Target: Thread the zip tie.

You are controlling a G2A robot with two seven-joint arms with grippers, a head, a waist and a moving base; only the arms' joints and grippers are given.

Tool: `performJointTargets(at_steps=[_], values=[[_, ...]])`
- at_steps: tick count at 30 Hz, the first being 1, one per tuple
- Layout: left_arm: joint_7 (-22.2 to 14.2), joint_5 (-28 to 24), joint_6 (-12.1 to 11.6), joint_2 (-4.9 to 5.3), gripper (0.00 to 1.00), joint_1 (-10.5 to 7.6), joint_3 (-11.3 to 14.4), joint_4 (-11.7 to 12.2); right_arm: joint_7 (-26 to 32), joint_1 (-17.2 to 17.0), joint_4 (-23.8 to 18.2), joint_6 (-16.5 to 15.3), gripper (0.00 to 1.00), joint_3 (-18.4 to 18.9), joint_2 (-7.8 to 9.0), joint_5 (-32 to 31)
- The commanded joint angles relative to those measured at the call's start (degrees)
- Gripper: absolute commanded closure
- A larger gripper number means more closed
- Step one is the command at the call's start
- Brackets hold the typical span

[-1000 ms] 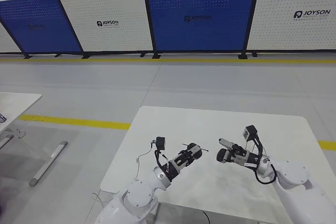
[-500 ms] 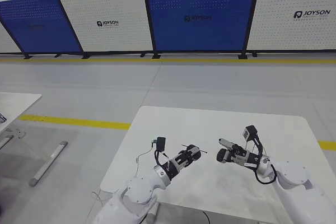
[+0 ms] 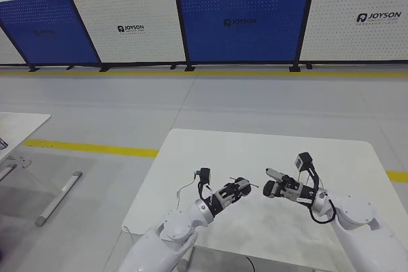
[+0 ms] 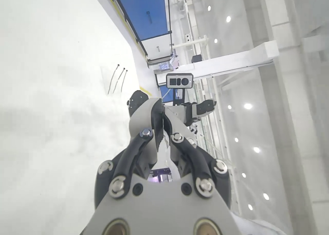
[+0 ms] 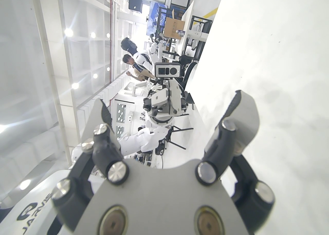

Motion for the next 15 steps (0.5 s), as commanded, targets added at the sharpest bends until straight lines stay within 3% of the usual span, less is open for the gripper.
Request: performJointTargets(at_steps=[1,8,9,15], values=[[-0.15,-0.16,-0.14,0.0,1.0,-0.03,-0.02,0.09,0.0,0.0,0.0,0.0,0.0,0.0,0.0,0.0],[0.17,-0.28,-0.26,-0.02,1.0,-0.05,-0.12,0.19,0.0,0.0,0.0,0.0,0.0,0.0,0.0,0.0],[-1.29,-2.2,-0.31,-0.02,1.0,-0.08,-0.14,0.56,0.0,0.0,0.0,0.0,0.0,0.0,0.0,0.0],[-5.87,-4.2,-4.48,0.57,1.0,-0.09,-2.93,3.24,0.0,0.0,0.0,0.0,0.0,0.0,0.0,0.0]])
